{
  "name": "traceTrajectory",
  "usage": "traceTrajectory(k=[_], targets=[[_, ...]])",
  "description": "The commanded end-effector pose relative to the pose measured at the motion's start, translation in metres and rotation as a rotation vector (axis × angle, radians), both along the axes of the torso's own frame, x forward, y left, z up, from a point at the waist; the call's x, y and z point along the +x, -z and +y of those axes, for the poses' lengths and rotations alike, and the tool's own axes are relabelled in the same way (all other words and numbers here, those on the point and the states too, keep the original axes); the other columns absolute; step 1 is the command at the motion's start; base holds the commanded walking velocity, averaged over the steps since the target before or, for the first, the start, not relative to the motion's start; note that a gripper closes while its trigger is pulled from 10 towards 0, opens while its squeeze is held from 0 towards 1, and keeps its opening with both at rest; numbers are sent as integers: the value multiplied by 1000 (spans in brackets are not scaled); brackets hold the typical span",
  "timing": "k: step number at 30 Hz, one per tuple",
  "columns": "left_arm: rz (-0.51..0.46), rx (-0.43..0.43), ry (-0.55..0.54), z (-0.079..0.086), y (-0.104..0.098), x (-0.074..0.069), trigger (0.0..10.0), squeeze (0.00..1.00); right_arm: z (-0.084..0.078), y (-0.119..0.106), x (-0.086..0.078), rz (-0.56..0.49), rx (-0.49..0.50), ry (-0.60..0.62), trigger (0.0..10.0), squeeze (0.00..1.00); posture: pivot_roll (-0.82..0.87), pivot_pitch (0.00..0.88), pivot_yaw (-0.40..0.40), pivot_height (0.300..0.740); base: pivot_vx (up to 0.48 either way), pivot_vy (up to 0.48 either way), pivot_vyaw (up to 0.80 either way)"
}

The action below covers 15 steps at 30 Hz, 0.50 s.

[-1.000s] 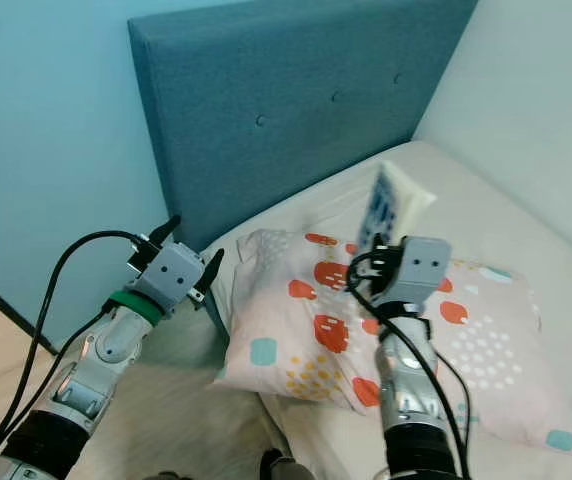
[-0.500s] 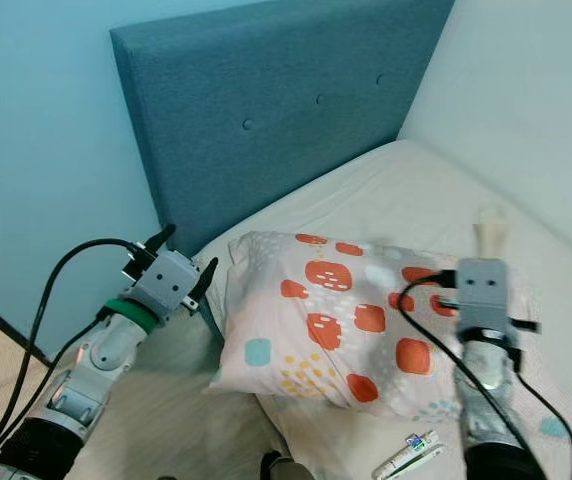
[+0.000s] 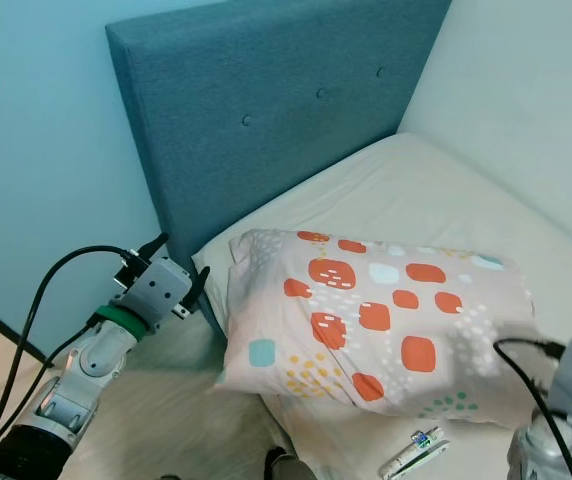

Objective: Clean up the room

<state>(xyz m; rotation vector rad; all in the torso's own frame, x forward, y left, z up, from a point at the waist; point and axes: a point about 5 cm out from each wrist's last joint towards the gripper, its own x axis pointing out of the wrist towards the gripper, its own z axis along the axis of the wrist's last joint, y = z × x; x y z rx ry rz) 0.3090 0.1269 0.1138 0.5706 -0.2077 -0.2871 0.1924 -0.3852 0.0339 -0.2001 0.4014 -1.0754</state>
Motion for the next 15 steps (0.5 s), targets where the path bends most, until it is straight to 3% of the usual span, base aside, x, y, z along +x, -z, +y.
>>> traceTrajectory(k=[1, 2, 3, 4, 5, 7, 8, 10, 15], targets=[[23, 4, 2, 1, 6, -3, 10000, 0, -3, -1, -3, -13, 4, 34, 10000, 0, -1, 139, 29, 740, 0, 0, 0], [26, 8, 1, 2, 7, -4, 10000, 0, 3, 5, -1, -45, 72, 47, 10000, 0, 5, 145, 32, 740, 0, 0, 0], [26, 8, 1, 2, 7, -4, 10000, 0, 3, 5, -1, -45, 72, 47, 10000, 0, 5, 145, 32, 740, 0, 0, 0], [33, 14, 0, 4, 8, -7, 10000, 0, 15, 16, 4, -106, 197, 70, 10000, 0, 18, 157, 37, 740, 0, 0, 0], [33, 14, 0, 4, 8, -7, 10000, 0, 15, 16, 4, -106, 197, 70, 10000, 0, 18, 157, 37, 740, 0, 0, 0], [43, 24, -2, 7, 11, -11, 10000, 0, 37, 34, 11, -174, 394, 112, 10000, 0, 28, 167, 39, 740, 0, 0, 0], [43, 24, -2, 7, 11, -11, 10000, 0, 37, 34, 11, -174, 394, 112, 10000, 0, 28, 167, 39, 740, 0, 0, 0], [48, 31, -4, 10, 12, -13, 10000, 0, 54, 47, 14, -184, 523, 155, 10000, 0, 43, 176, 41, 740, 0, 0, 0], [49, 36, -8, 13, 11, -15, 10000, 0, 61, 52, 16, -176, 555, 164, 10000, 0, 52, 179, 44, 740, 0, 0, 0]])
